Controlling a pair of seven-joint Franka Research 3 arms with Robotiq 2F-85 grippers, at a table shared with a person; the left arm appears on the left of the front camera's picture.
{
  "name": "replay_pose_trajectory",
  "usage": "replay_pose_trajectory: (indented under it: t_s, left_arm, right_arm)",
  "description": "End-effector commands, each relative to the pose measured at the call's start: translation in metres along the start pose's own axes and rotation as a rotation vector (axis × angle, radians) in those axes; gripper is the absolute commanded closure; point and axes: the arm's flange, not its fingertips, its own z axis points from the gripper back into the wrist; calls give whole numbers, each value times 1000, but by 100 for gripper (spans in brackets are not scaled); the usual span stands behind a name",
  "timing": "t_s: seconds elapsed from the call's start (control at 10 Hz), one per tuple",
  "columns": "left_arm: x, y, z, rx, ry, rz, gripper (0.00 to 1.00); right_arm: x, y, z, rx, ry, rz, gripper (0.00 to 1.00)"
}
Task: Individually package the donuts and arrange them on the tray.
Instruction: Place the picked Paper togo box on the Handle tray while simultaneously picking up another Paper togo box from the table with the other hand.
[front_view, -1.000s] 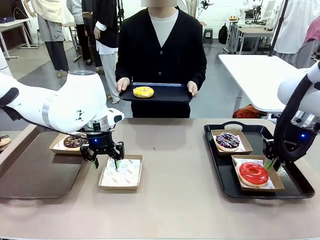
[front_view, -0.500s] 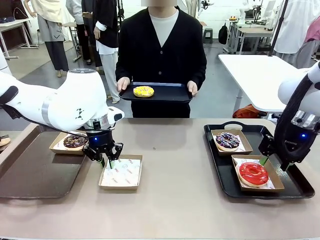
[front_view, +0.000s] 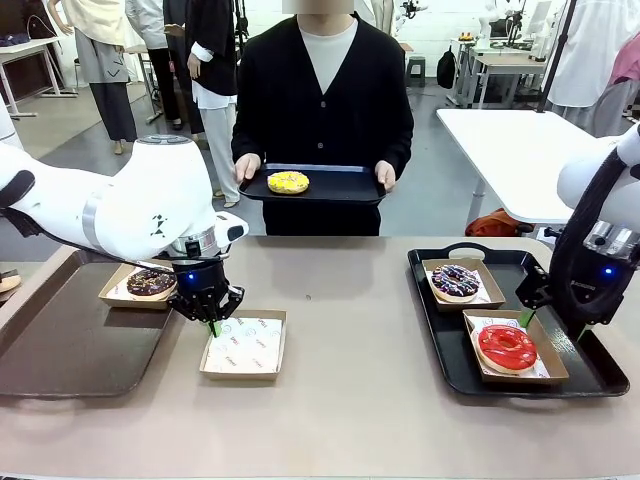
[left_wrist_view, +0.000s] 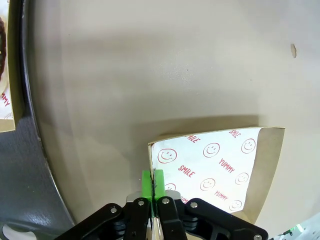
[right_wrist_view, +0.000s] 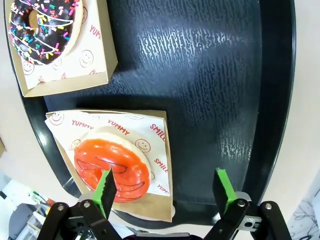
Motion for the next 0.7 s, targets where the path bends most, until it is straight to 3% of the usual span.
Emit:
replay_pose_trajectory:
  t_s: [0.0, 0.4, 0.6]
  left_arm:
    - [0, -1, 5, 10, 12, 38, 100]
    - [8, -12, 66, -5, 65, 11, 100]
    - [22, -25, 99, -21, 75, -17, 100]
  right_arm:
    - [-1, -5, 5, 41, -12, 20, 0]
    - [-39, -49, 79, 346, -105, 39, 0]
    - [-49, -95, 121, 597, -179, 8, 0]
